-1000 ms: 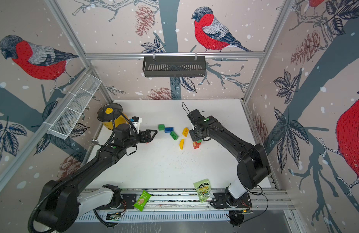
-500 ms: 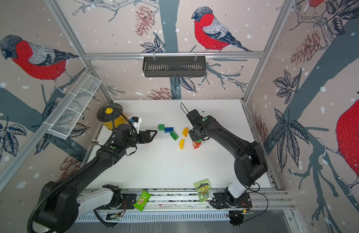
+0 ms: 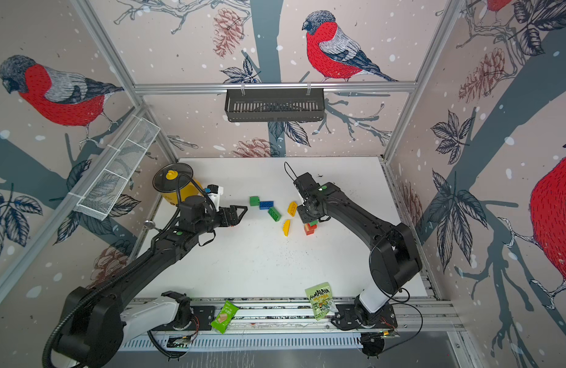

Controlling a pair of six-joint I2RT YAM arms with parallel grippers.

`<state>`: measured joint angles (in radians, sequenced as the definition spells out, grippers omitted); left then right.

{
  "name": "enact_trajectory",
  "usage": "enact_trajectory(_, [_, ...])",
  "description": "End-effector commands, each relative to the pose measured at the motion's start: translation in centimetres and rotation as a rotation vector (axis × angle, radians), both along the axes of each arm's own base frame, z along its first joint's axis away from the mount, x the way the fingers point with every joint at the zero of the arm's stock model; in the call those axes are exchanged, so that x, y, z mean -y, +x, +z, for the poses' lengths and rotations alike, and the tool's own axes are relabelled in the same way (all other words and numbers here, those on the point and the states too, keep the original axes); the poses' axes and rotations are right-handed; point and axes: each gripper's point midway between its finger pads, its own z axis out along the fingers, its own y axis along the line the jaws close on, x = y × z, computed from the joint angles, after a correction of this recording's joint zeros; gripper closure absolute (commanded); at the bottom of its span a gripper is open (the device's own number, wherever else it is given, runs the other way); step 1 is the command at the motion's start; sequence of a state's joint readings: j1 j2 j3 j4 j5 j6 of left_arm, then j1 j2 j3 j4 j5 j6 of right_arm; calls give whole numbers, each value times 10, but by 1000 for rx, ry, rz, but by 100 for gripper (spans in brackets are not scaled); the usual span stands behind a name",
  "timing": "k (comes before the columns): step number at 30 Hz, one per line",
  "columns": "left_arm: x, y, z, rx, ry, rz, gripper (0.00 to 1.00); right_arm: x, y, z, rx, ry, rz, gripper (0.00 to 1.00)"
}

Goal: Assemble an ice cream with lego
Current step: Assemble the lego brick with the lego brick.

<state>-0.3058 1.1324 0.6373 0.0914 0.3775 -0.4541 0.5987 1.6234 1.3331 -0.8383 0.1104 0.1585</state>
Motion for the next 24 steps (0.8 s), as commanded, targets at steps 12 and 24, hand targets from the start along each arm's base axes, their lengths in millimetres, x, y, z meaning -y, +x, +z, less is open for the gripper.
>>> enact_trajectory(12, [2,2,2,23,5,-13,3,1,-11,7,-3,46,-27,76])
enact_trajectory(24, [2,2,-2,15,16,-14,3,1,-7,-14,-32,15,-46,76])
